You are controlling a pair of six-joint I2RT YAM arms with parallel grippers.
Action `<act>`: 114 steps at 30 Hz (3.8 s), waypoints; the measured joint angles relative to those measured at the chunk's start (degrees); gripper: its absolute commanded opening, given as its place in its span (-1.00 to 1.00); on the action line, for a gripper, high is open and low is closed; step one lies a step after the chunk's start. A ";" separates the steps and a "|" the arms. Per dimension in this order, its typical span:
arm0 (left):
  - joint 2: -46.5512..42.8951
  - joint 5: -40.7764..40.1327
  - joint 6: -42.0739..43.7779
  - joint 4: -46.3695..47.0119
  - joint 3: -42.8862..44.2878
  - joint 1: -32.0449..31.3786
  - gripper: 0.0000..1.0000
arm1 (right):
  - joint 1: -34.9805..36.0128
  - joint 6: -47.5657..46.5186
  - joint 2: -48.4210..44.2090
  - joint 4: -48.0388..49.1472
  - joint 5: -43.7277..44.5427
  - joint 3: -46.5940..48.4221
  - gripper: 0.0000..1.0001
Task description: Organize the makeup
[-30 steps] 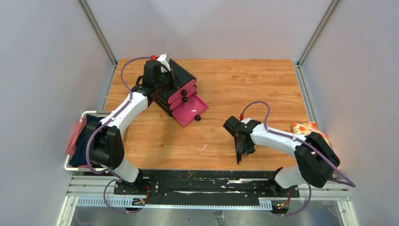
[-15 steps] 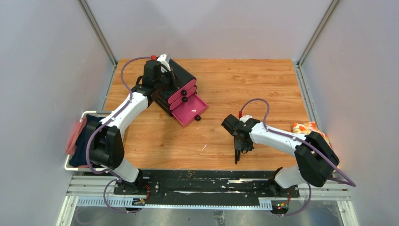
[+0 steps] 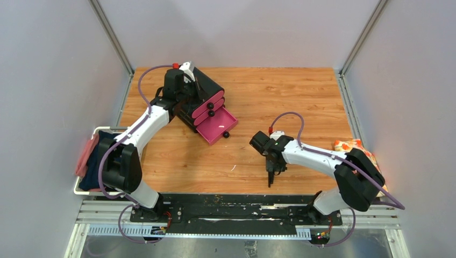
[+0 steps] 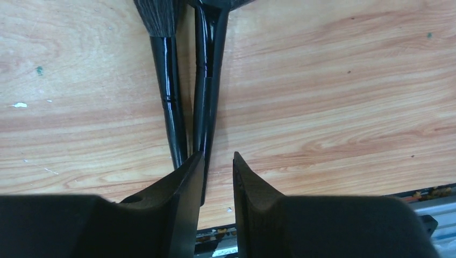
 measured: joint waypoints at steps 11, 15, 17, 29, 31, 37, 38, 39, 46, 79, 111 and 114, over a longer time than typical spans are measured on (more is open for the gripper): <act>0.00 0.11 0.02 0.22 -0.07 0.00 -1.00 | 0.39 -0.20 3.17 4.70 -3.23 0.04 -0.41; 0.00 0.13 0.02 0.28 -0.13 0.00 -1.00 | 0.39 -0.15 4.20 5.99 -4.39 0.07 -0.44; 0.00 0.13 0.02 0.46 -0.22 0.00 -1.00 | 0.39 -0.15 4.20 6.25 -4.52 0.04 -0.59; -0.02 0.20 0.04 0.72 -0.37 0.00 -1.00 | 1.03 0.00 4.87 5.46 -3.82 0.90 -1.00; -0.02 0.17 0.04 0.72 -0.37 0.00 -1.00 | 1.66 -0.33 4.44 4.76 -2.71 1.27 -1.00; -0.02 0.17 0.00 0.72 -0.37 0.00 -1.00 | 2.93 -5.62 -0.59 3.34 -3.32 9.73 -1.00; -0.02 0.17 0.00 0.72 -0.37 0.00 -1.00 | 2.93 -6.86 -0.74 3.67 -4.37 12.37 -1.00; -0.02 0.17 0.00 0.72 -0.37 0.00 -1.00 | 2.93 -8.07 -0.66 4.13 -5.64 14.88 -1.00; -0.13 0.07 0.04 0.59 -0.37 0.00 -1.00 | 2.93 -13.20 7.32 7.50 -18.16 28.15 -1.00; -1.92 -0.50 0.17 -0.44 -1.60 0.00 -1.00 | -0.81 -15.54 33.48 -7.08 -37.53 53.53 -1.00; -2.25 1.73 -0.44 -3.82 -5.81 -0.13 -1.00 | -7.30 -18.12 54.80 -23.32 -34.82 85.72 -1.00; -2.25 1.77 -0.44 -3.85 -5.84 -0.13 -1.00 | -7.39 -17.49 54.90 -22.56 -35.30 85.77 -1.00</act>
